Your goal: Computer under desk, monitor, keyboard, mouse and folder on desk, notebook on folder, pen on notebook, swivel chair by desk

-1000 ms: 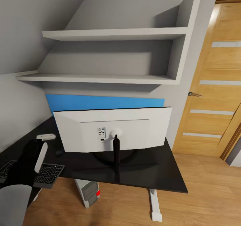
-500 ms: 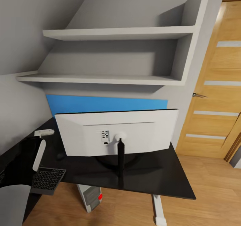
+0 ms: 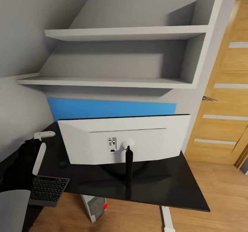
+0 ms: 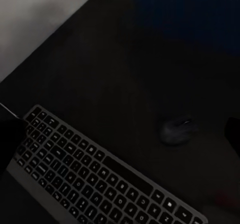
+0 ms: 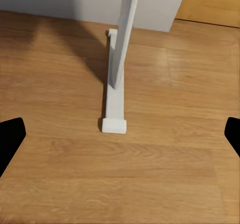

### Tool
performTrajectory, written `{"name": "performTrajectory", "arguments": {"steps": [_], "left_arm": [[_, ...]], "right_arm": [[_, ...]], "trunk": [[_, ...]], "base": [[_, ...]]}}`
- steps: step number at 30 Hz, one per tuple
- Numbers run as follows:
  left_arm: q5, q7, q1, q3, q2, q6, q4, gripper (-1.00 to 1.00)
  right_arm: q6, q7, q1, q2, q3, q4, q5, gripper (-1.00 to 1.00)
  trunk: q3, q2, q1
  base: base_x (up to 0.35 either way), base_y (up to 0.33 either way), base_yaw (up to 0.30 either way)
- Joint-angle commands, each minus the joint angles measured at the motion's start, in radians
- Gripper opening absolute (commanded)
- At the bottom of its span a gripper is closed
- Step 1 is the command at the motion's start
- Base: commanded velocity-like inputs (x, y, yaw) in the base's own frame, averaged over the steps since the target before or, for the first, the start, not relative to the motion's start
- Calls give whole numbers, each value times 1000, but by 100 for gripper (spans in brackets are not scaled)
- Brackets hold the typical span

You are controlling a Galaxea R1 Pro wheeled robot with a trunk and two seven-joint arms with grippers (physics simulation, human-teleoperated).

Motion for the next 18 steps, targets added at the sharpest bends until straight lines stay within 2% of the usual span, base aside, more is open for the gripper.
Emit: {"name": "performTrajectory", "arguments": {"steps": [1,18], "left_arm": [[10,8,-1,0,1,3,0,100],[10,6,-1,0,2,3,2,100]], "right_arm": [[-3,-8,-1,0,-3,2,10,100],[-3,-8,-1,0,-2,2,10,100]], "trunk": [[-1,-1,1],[-1,-1,1]], "base": [[171,148,0],[24,21,0]]}}
